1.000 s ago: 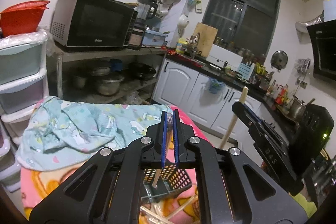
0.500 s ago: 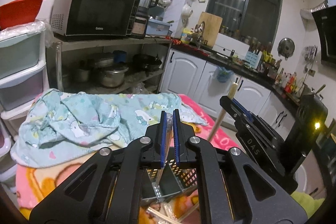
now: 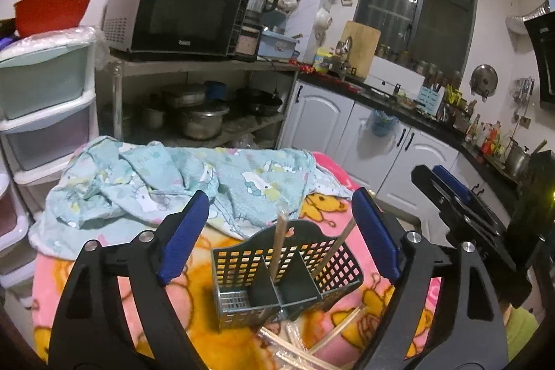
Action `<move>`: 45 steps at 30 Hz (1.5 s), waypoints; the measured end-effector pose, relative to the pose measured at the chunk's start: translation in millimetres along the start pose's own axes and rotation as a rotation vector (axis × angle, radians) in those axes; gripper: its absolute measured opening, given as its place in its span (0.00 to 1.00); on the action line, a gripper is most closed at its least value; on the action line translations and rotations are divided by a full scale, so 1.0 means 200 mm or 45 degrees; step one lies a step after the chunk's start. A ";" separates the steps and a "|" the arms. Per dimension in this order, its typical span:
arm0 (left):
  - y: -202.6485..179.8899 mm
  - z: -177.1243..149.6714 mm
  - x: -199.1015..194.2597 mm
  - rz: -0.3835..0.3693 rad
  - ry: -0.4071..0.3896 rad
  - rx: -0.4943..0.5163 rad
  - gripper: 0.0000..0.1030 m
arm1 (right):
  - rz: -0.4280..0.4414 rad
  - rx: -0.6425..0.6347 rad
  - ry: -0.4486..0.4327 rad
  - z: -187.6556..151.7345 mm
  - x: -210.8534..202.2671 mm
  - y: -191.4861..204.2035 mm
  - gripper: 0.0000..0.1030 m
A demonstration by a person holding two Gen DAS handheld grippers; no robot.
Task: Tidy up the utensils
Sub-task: 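Withdraw both open grippers from the caddy toward the remaining chopsticks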
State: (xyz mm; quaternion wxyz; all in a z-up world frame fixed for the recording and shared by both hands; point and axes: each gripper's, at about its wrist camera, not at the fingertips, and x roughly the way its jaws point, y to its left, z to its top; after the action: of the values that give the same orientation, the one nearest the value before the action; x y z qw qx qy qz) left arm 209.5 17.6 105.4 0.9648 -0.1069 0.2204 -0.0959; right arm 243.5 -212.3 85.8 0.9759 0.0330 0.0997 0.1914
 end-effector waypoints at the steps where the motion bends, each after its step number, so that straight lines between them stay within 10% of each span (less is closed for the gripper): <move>1: 0.00 0.00 -0.02 -0.001 -0.004 -0.003 0.77 | 0.002 -0.005 -0.002 0.00 -0.02 0.00 0.75; 3: 0.00 0.00 -0.04 -0.004 -0.014 -0.009 0.90 | 0.013 -0.027 -0.006 0.00 -0.07 0.02 0.76; 45: 0.12 -0.29 -0.32 0.073 0.066 -0.050 0.90 | 0.104 -0.195 0.166 -0.23 -0.42 0.23 0.83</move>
State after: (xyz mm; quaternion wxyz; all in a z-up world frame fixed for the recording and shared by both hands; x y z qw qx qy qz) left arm 129.2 46.0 73.9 0.9588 -0.1170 0.2503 -0.0667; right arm 140.8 -199.9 61.4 0.9584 -0.0500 0.1467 0.2397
